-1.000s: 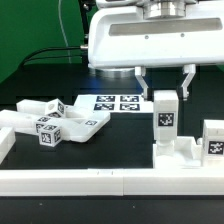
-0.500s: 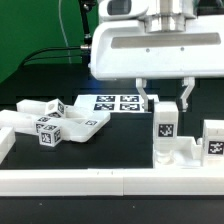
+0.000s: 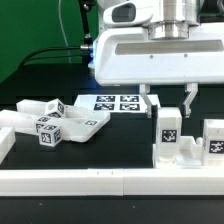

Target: Assemble chair

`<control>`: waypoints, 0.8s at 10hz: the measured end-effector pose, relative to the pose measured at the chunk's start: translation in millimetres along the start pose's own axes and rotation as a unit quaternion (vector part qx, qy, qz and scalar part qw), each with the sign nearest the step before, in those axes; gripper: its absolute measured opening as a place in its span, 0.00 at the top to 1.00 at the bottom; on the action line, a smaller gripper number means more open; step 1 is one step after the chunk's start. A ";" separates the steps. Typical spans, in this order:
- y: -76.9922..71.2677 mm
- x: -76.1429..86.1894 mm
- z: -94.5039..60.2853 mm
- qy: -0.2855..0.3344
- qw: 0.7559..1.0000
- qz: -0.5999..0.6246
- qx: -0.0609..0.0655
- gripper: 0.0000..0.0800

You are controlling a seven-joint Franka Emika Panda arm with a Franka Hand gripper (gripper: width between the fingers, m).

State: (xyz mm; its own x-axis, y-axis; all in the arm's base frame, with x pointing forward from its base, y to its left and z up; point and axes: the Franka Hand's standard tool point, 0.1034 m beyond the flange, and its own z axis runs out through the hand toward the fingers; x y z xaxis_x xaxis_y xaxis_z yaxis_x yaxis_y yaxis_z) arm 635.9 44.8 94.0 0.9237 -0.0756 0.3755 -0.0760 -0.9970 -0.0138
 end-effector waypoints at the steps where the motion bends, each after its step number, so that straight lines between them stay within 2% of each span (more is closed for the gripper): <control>1: 0.5 -3.1 3.4 -0.003 1.000 -0.001 -0.001 0.64; 5: -0.1 -5.4 9.6 0.003 1.000 -0.002 -0.002 0.64; 6: 0.1 -5.6 9.7 0.003 1.000 -0.002 -0.002 0.57; 7: 0.1 -5.8 9.9 0.002 1.000 -0.002 -0.002 0.40; 8: 1.0 -7.4 10.4 -0.014 1.000 -0.003 -0.002 0.40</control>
Offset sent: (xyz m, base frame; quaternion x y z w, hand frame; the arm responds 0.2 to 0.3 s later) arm -0.0054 0.0039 -0.0123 0.0166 0.0076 0.0215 0.9996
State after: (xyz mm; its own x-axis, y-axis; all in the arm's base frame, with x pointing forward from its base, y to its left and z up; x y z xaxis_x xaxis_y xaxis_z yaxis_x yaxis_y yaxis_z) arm 632.8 44.2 81.6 0.9344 -0.0706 0.3492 -0.0725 -0.9973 -0.0076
